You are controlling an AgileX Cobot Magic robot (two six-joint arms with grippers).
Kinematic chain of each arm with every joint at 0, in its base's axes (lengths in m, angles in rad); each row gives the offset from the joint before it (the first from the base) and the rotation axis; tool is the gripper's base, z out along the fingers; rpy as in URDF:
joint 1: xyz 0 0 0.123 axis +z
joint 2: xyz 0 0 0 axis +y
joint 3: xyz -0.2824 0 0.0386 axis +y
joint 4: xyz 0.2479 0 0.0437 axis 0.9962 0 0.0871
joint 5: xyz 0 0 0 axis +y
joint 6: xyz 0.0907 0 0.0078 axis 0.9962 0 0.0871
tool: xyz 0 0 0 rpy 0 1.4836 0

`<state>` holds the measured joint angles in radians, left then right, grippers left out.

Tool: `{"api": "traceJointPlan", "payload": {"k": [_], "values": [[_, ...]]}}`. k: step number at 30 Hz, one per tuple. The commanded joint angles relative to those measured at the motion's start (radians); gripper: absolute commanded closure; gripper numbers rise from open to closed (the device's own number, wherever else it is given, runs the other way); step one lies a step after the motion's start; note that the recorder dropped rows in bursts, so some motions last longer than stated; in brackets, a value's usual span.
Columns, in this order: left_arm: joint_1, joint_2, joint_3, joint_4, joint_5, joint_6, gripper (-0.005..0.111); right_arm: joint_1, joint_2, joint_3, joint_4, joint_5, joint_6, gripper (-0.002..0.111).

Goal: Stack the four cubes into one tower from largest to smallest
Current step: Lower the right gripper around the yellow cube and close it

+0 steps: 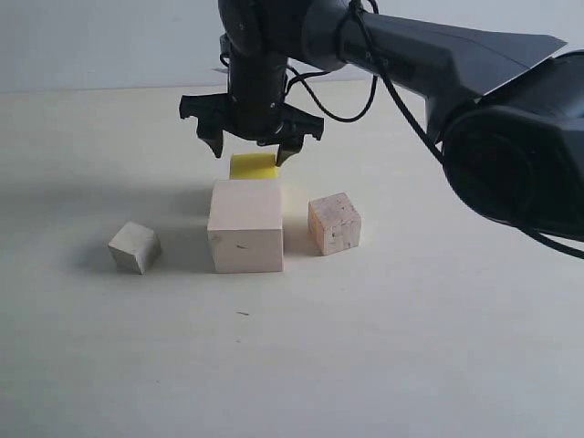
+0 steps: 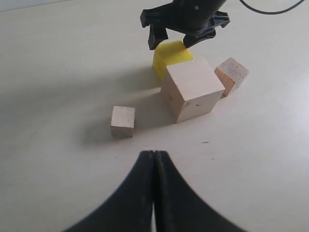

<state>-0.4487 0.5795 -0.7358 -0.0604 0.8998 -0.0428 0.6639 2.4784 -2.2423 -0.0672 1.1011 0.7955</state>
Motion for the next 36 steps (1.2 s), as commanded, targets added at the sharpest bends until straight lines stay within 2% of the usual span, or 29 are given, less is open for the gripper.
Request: {"api": "traceJointPlan", "payload": {"k": [1, 11, 16, 22, 33, 36], "values": [[0.001, -0.007, 0.002, -0.004, -0.004, 0.008, 0.107, -0.002, -0.002, -0.009, -0.003, -0.059, -0.01, 0.033], [0.001, -0.007, 0.002, -0.004, -0.004, 0.009, 0.107, -0.002, -0.002, -0.009, -0.003, -0.093, -0.01, 0.033], [0.001, -0.007, 0.002, -0.004, -0.004, 0.009, 0.107, -0.002, 0.014, -0.009, 0.0, -0.049, -0.054, 0.033], [0.001, -0.007, 0.002, -0.004, -0.006, 0.012, 0.107, -0.002, 0.064, -0.009, 0.095, -0.021, -0.122, 0.033], [0.001, -0.007, 0.002, -0.004, 0.013, 0.012, 0.107, -0.004, 0.068, -0.009, 0.012, -0.022, -0.122, 0.033], [0.001, -0.007, 0.002, -0.004, 0.013, 0.012, 0.107, -0.004, 0.068, -0.009, 0.004, -0.034, -0.176, 0.038]]}}
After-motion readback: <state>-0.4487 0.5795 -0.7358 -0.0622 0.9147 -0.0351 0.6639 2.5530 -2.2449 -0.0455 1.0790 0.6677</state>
